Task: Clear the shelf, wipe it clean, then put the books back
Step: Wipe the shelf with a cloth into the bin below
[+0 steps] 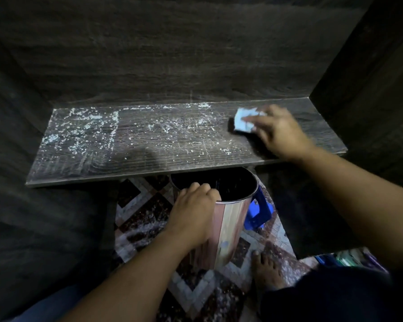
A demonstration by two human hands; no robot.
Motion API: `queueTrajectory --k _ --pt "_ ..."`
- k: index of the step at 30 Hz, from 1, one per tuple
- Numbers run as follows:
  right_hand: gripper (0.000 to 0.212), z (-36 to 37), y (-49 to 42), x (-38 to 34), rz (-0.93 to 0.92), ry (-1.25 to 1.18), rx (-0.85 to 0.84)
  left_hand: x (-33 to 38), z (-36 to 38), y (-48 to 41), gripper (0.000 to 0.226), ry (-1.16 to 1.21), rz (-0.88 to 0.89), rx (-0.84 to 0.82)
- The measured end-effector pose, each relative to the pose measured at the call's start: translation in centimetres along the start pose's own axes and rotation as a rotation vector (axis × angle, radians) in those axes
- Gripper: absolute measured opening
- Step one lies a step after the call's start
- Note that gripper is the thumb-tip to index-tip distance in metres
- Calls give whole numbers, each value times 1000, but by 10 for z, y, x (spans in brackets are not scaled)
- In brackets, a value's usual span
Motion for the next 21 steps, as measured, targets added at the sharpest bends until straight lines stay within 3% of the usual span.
queueTrajectory --k 3,6,15,21 --pt "36 -22 -9 40 353 81 106 0 1 1 30 -4 0 6" --pt "47 -13 10 72 638 216 -129 -2 3 2 29 -15 11 14" --pt "47 16 8 24 378 122 -156 1 5 2 35 -40 35 -25" --pt "55 24 24 -23 219 -14 -294 7 -1 2 31 -57 64 -45"
Point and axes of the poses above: each hand's wrist, its own y-axis away from the middle knuckle, its own z-axis out of the palm, x = y × z, the point moved 4 cm from there along -y, towards the middle knuckle, and after that the axes turned 2 degrees about -y, right-handed, at the moved point
